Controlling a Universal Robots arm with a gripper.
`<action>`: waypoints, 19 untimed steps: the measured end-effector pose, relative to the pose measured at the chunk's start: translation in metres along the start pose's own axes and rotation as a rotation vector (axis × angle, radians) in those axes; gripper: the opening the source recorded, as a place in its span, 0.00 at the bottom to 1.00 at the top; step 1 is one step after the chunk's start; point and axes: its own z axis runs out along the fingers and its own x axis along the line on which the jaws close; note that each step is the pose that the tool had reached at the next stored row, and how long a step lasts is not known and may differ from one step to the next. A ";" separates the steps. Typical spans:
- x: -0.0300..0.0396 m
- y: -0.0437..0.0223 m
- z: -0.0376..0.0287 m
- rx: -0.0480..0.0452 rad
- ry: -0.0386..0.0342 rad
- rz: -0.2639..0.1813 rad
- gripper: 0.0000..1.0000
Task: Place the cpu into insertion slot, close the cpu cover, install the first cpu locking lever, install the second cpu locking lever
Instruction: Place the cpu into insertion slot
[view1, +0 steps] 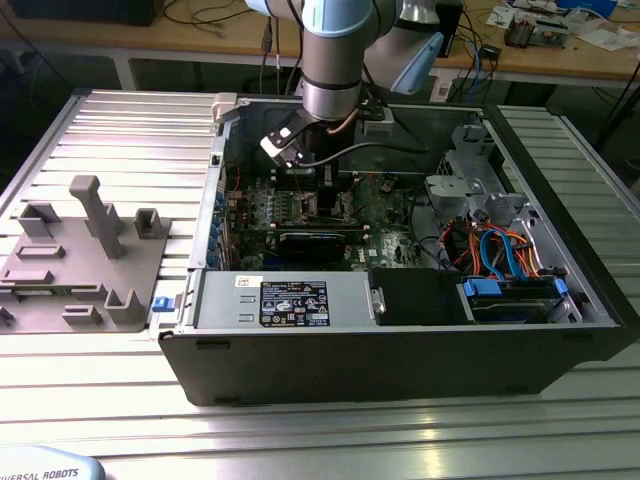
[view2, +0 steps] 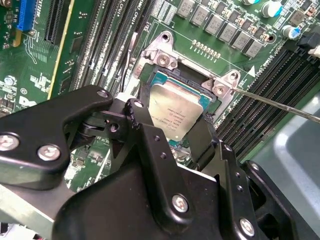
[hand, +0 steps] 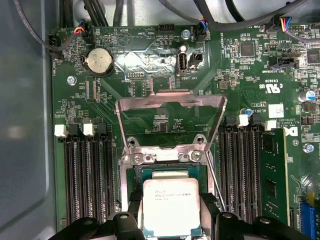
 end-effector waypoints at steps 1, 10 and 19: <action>0.0001 0.0000 0.0001 0.0000 0.0009 0.000 0.54; 0.0001 0.0000 0.0001 0.0000 0.0015 0.000 0.62; 0.0026 0.0004 0.0000 -0.0005 -0.0004 -0.010 0.62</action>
